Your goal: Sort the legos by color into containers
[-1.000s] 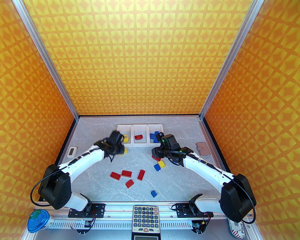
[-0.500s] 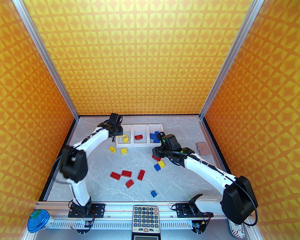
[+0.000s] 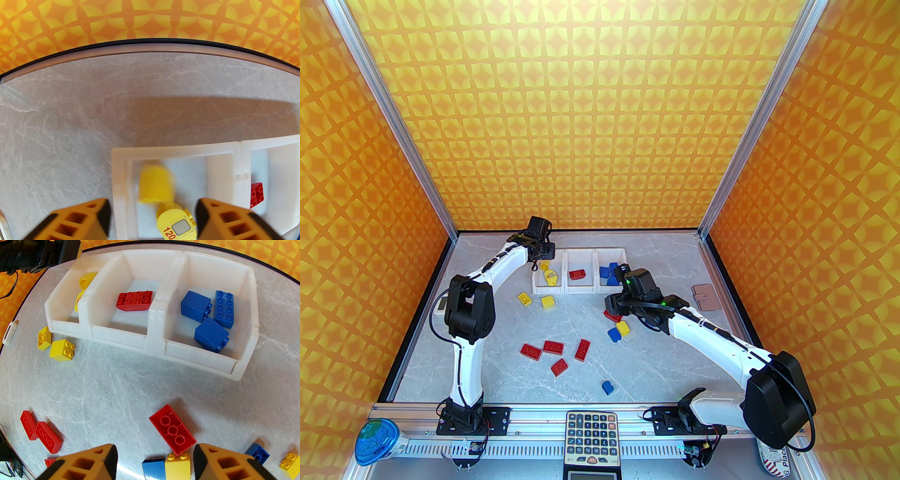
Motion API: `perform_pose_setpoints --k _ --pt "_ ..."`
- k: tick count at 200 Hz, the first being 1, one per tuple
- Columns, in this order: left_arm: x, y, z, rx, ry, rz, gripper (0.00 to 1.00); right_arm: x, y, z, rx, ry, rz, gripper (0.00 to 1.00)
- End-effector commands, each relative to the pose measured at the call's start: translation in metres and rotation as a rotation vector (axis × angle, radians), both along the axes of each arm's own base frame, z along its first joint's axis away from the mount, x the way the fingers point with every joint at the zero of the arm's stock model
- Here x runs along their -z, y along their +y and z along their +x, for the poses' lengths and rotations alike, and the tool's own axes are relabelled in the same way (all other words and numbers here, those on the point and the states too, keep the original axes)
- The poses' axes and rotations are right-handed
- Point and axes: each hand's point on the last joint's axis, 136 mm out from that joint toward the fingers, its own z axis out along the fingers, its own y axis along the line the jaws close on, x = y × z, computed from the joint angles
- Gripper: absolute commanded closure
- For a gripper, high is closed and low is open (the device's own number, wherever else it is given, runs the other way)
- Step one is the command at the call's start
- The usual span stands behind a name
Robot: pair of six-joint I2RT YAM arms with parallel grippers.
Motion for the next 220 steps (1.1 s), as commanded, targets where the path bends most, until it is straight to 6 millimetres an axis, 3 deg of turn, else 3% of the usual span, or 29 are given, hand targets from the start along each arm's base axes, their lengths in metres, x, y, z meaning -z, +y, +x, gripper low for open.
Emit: perform_pose_setpoints --k 1,51,55,70,104,130,182,220 --pt "-0.033 0.009 -0.017 -0.022 -0.036 -0.034 0.29 -0.002 -0.002 -0.001 0.006 -0.016 -0.008 0.41" --pt "-0.041 0.031 -0.086 -0.127 0.044 -0.092 0.27 0.003 -0.002 0.000 0.005 -0.016 -0.010 0.41" --pt "-0.028 0.035 -0.098 -0.136 0.088 -0.080 0.27 0.004 -0.002 0.000 0.007 -0.020 -0.011 0.41" --pt "-0.027 0.043 -0.126 -0.162 0.136 -0.079 0.27 0.004 -0.004 0.000 0.013 -0.018 -0.021 0.41" --pt "-0.014 0.057 -0.165 -0.189 0.140 -0.096 0.24 -0.006 -0.005 0.000 0.022 -0.037 -0.007 0.41" --pt "-0.001 0.065 -0.176 -0.224 0.138 -0.105 0.23 -0.022 -0.005 0.001 0.026 -0.098 0.018 0.40" --pt "0.008 0.061 -0.163 -0.233 0.175 -0.093 0.23 -0.010 -0.004 0.003 0.019 -0.084 0.003 0.39" --pt "0.033 0.061 -0.153 -0.226 0.238 -0.050 0.23 -0.006 -0.003 0.003 0.013 -0.073 -0.003 0.39"
